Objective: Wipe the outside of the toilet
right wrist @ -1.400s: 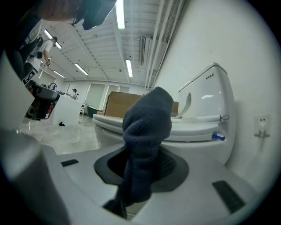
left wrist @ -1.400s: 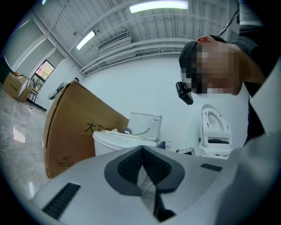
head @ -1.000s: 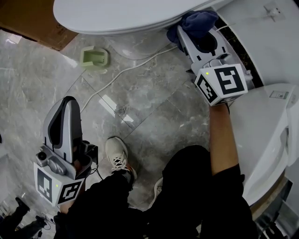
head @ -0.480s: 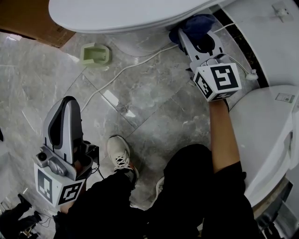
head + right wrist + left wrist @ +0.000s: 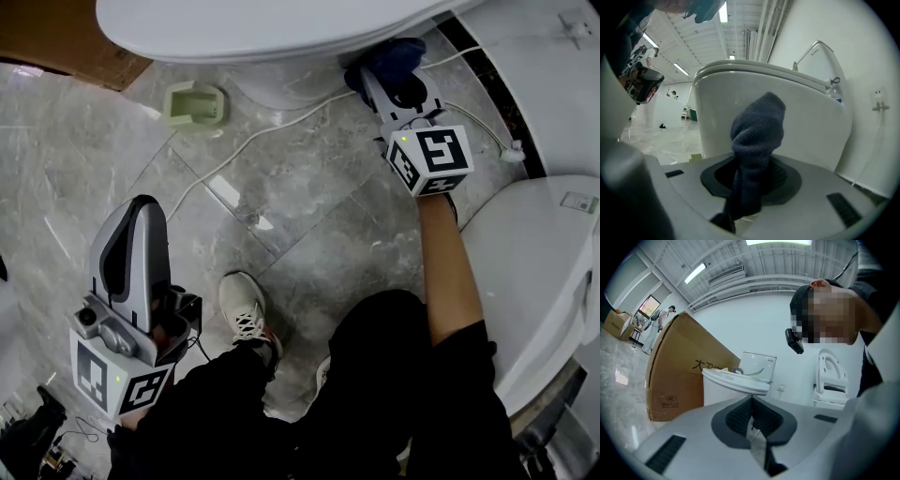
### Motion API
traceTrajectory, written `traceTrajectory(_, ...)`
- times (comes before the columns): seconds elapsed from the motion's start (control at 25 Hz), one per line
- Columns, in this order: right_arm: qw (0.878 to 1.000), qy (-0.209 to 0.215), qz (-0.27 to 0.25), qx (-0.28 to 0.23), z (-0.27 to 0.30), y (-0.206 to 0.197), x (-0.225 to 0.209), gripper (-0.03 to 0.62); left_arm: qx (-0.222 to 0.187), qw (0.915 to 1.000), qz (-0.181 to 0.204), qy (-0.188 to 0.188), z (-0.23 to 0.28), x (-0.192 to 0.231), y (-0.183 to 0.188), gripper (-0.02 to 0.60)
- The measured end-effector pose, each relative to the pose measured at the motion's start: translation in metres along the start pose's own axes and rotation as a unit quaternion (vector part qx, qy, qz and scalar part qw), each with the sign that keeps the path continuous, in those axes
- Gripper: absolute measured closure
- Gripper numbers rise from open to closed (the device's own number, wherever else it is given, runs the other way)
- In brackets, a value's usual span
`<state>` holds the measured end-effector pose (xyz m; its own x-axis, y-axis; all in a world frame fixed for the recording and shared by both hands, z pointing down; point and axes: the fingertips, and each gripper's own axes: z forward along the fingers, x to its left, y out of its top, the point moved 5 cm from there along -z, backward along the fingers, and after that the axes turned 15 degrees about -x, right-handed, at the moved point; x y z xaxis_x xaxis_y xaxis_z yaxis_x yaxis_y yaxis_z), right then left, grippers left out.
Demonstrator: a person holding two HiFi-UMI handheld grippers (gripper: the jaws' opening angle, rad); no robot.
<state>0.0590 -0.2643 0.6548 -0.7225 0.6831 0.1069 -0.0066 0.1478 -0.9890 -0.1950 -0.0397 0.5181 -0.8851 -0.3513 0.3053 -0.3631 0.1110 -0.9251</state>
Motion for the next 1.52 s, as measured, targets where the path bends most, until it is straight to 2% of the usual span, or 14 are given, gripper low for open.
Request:
traceTrajectory(0.76, 0.992, -0.003, 0.030, 0.125, 0.004, -0.106, 0.002, 0.477, 0.013, 0.9998, -0.015, -0.003, 0.002, 0.023, -0.008, 0.572)
traceTrajectory(1.28, 0.971, -0.013, 0.033, 0.235, 0.007, -0.168, 0.006, 0.479, 0.015, 0.9998, -0.013, 0.002, -0.003, 0.026, -0.008, 0.572)
traceTrajectory(1.52, 0.960, -0.030, 0.039, 0.274, 0.006, -0.181, 0.006, 0.477, 0.011, 0.9999, -0.012, 0.003, -0.004, 0.022, -0.005, 0.571)
